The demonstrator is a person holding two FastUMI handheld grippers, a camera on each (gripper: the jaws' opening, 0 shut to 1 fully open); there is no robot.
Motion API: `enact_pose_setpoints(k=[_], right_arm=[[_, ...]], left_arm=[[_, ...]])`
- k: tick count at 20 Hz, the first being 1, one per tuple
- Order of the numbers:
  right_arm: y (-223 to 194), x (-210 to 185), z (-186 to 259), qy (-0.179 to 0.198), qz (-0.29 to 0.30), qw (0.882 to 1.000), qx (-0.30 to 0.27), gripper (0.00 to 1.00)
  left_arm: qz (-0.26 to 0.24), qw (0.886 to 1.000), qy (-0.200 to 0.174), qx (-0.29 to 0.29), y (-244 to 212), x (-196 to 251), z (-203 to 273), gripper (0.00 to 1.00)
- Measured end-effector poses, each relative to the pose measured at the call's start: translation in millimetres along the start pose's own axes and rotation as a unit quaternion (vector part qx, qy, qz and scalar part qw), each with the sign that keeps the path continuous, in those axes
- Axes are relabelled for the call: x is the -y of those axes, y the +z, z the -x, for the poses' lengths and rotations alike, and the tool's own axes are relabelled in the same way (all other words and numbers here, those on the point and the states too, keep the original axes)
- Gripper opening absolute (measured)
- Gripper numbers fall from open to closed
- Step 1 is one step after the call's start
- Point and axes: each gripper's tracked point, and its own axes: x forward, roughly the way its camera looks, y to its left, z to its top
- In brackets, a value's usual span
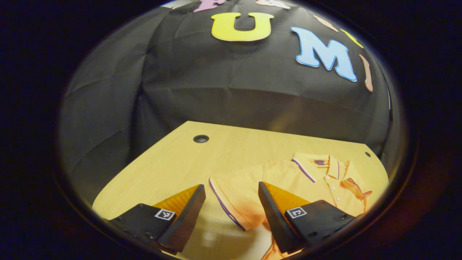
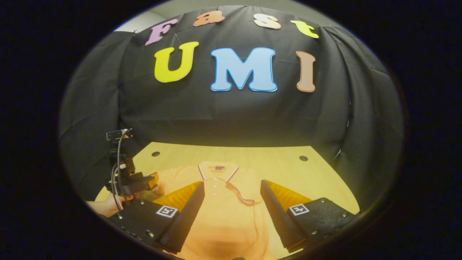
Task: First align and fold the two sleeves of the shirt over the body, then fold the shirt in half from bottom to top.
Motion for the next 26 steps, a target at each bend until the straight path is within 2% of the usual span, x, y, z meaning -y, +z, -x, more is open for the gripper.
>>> enact_pose_setpoints(k=[2, 8, 12, 13, 15, 17, 20, 21, 22, 23, 26], right_arm=[[-6, 0, 5, -0.002, 0.001, 1.000, -0.007, 0.93], [-21, 0, 12, 0.002, -0.009, 1.000, -0.028, 0.96], [-27, 5, 16, 0.000, -0.011, 0.999, -0.036, 0.96], [-28, 6, 16, 0.000, -0.015, 0.999, -0.038, 0.93], [-30, 8, 17, 0.000, -0.019, 0.999, -0.041, 0.96], [-32, 7, 16, 0.002, -0.020, 0.999, -0.042, 0.96], [-34, 4, 14, 0.010, -0.021, 0.999, -0.045, 0.96], [-35, 3, 13, 0.013, -0.021, 0.999, -0.047, 0.96], [-35, 3, 13, 0.015, -0.021, 0.999, -0.047, 0.96], [-36, 4, 14, 0.014, -0.020, 0.999, -0.047, 0.96], [-37, 11, 15, 0.009, -0.023, 0.999, -0.047, 0.96]], left_arm=[[0.002, 1.000, 0.000, -0.018, -9, -1, -15, 0.96], [-0.005, 0.998, 0.009, -0.057, -32, -4, -45, 0.95], [-0.032, 0.997, 0.022, -0.063, -35, -4, -54, 0.94], [-0.033, 0.997, 0.022, -0.063, -35, -2, -54, 0.94], [-0.033, 0.997, 0.024, -0.063, -36, -1, -55, 0.96], [-0.034, 0.997, 0.019, -0.063, -36, 3, -56, 0.94], [-0.039, 0.997, 0.010, -0.067, -37, 13, -57, 0.71], [-0.040, 0.997, 0.008, -0.067, -37, 15, -58, 0.55], [-0.042, 0.997, 0.009, -0.065, -36, 16, -59, 0.47], [-0.044, 0.997, 0.009, -0.066, -37, 18, -59, 0.27], [-0.057, 0.996, 0.008, -0.068, -37, 20, -61, 0.10]])
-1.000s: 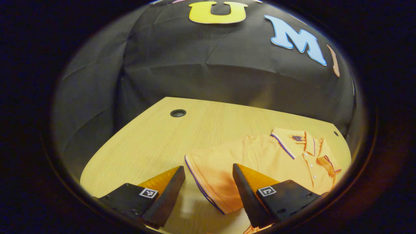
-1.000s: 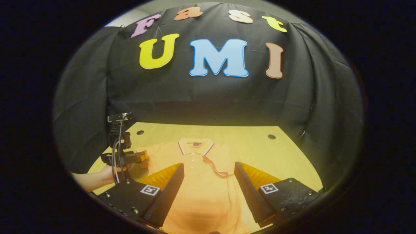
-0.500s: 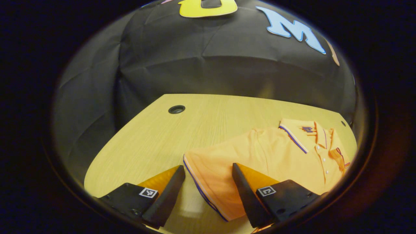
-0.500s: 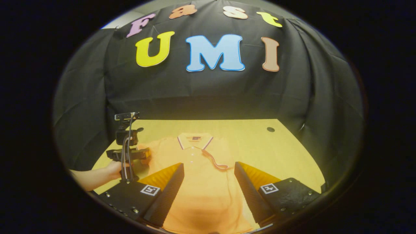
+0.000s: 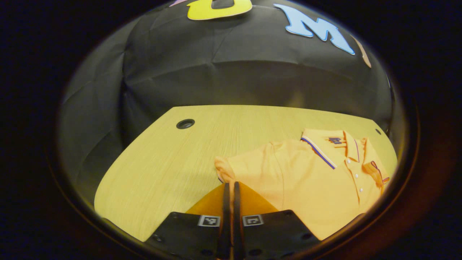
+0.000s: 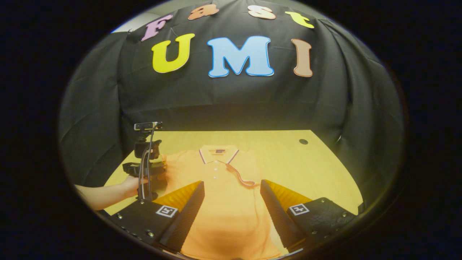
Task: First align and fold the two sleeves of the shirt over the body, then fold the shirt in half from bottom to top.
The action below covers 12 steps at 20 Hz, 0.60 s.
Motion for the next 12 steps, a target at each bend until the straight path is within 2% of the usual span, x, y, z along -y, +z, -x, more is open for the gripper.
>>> enact_pose_setpoints(k=[6, 12], right_arm=[[-5, 12, -1, -0.009, -0.011, 1.000, -0.005, 0.96], [-9, 14, -5, -0.001, -0.012, 1.000, -0.012, 0.96]], left_arm=[[0.004, 1.000, 0.000, 0.027, 23, 7, 20, 0.08], [-0.023, 0.996, -0.038, 0.073, 63, 62, 43, 0.08]])
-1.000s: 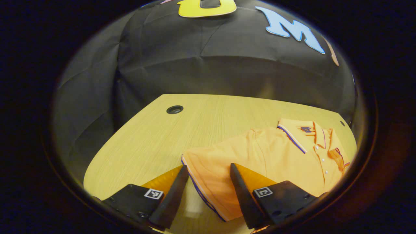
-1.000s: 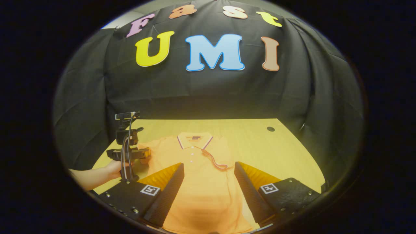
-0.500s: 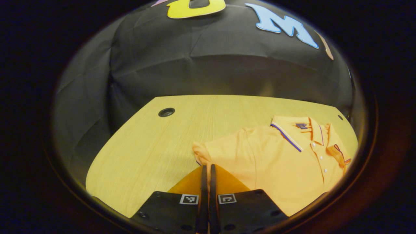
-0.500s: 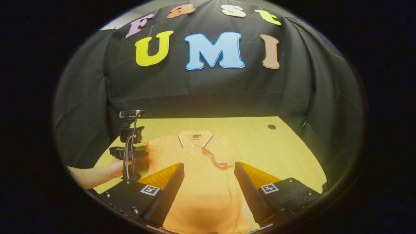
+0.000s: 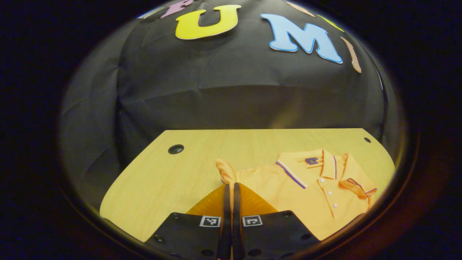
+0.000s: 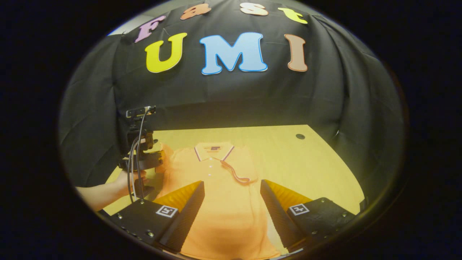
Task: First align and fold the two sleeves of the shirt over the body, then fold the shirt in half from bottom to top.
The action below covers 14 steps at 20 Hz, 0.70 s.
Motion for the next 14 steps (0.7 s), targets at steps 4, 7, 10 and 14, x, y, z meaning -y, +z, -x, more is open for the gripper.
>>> enact_pose_setpoints(k=[4, 7, 10, 14], right_arm=[[1, 6, 0, -0.004, -0.004, 1.000, 0.000, 0.96], [-1, 12, 1, -0.009, -0.009, 1.000, -0.003, 0.96], [-7, 16, 0, -0.012, -0.017, 1.000, -0.008, 0.96], [-15, 19, -4, -0.024, -0.023, 0.999, -0.013, 0.96]], left_arm=[[-0.012, 1.000, -0.029, 0.000, 2, 42, -2, 0.07], [-0.020, 0.999, -0.044, -0.006, -2, 65, -4, 0.07], [-0.030, 0.998, -0.059, -0.019, -12, 83, -6, 0.07], [-0.060, 0.995, -0.073, -0.037, -25, 99, -11, 0.08]])
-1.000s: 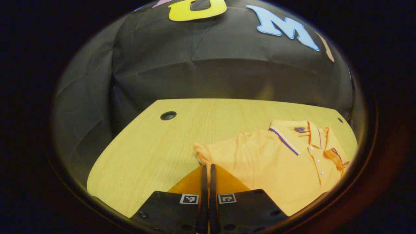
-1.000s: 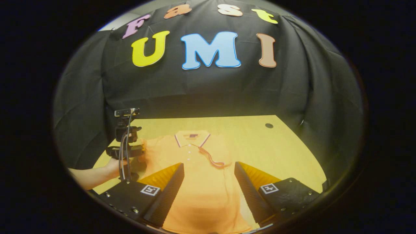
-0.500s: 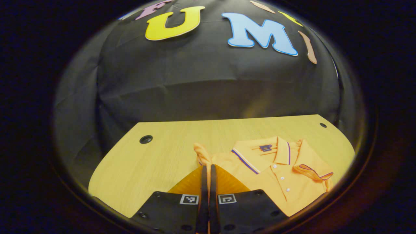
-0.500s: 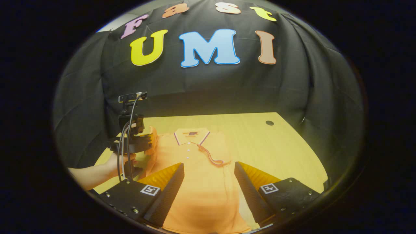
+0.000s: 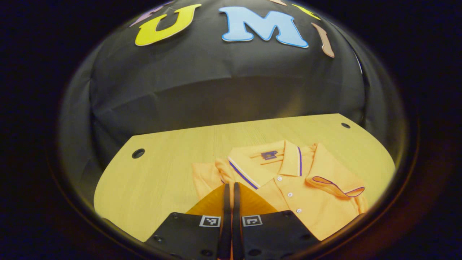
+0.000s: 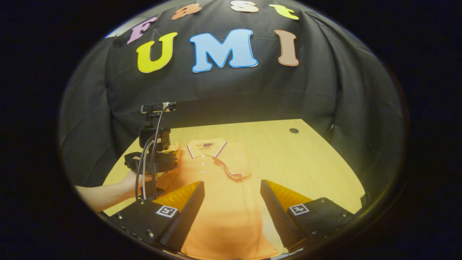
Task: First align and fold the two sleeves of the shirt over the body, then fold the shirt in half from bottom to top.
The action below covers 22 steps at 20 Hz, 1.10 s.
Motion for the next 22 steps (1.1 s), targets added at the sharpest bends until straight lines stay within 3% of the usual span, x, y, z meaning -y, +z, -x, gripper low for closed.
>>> enact_pose_setpoints(k=[3, 5, 8, 11, 12, 15, 17, 22], right_arm=[[-2, -4, -2, -0.008, -0.004, 1.000, -0.002, 0.96], [-3, -6, -6, -0.010, -0.004, 1.000, -0.001, 0.96], [-3, -10, -11, -0.003, -0.001, 1.000, 0.000, 0.96], [-4, -10, -12, 0.004, 0.009, 1.000, 0.003, 0.96], [-5, -8, -12, 0.006, 0.013, 1.000, 0.004, 0.96], [-13, -2, -10, 0.010, 0.022, 1.000, 0.001, 0.96], [-21, 4, -7, 0.011, 0.027, 1.000, -0.005, 0.96], [-48, 14, -3, 0.022, 0.033, 0.999, -0.022, 0.96]], left_arm=[[-0.024, 1.000, -0.012, -0.003, -1, 9, -1, 0.11], [-0.029, 0.999, -0.026, -0.005, -1, 16, 2, 0.22], [-0.028, 0.999, -0.036, -0.005, 0, 24, 8, 0.27], [-0.021, 0.999, -0.042, -0.003, -2, 29, 21, 0.66], [-0.017, 0.999, -0.042, -0.003, -2, 29, 27, 0.72], [0.001, 0.999, -0.042, -0.003, -8, 30, 50, 0.75], [0.012, 0.999, -0.040, -0.009, -16, 26, 69, 0.87], [0.028, 0.999, -0.023, -0.015, -42, 15, 127, 0.95]])
